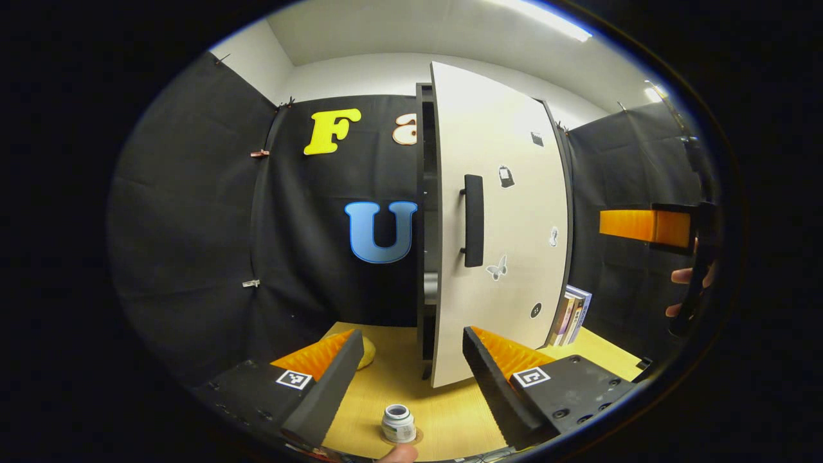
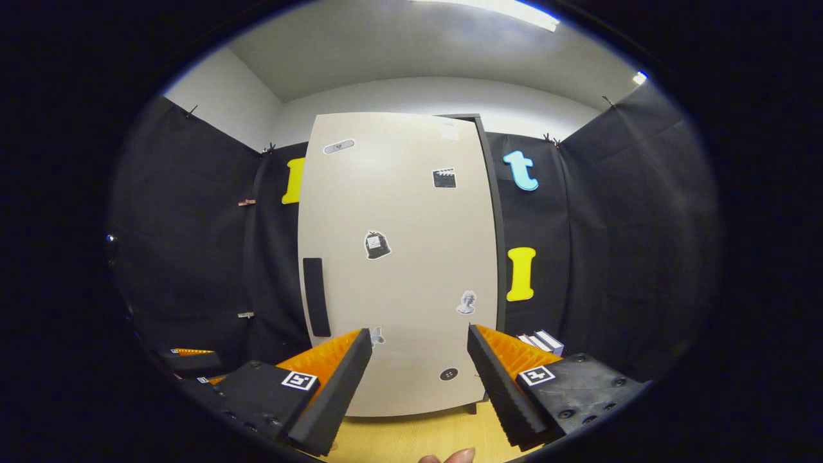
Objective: Open the cabinet door with the right hand, grasp the bottle in the cabinet with the left hand and place it on the coaster, then close the cabinet door with the right hand.
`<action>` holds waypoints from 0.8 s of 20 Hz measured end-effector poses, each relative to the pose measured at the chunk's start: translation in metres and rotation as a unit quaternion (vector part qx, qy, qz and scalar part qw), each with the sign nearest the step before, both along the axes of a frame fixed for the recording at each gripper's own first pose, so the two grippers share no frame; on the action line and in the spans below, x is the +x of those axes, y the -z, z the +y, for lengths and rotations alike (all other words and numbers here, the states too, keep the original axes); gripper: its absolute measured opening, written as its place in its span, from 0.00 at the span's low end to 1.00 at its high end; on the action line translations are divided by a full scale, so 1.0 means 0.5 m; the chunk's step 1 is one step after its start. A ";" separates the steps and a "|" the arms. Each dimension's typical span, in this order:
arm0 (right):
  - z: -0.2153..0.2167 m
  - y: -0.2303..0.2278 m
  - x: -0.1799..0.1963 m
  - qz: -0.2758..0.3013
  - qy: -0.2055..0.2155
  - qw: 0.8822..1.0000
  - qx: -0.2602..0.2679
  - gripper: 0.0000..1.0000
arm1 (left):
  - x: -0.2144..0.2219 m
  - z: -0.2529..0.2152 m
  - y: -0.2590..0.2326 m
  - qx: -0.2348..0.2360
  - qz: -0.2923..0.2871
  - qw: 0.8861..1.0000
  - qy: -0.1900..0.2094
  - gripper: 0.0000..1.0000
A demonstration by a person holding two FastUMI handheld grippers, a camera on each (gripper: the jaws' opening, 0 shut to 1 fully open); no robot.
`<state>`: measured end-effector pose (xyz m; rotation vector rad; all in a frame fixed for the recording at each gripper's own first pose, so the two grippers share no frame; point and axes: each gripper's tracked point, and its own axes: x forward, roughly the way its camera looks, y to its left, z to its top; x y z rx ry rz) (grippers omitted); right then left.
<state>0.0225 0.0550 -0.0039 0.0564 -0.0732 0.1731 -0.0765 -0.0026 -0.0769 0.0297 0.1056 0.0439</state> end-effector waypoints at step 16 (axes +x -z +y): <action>-0.128 -0.001 -0.021 -0.020 0.090 0.995 -0.033 0.98 | 0.011 -0.006 -0.025 0.009 -0.009 1.000 0.018 0.98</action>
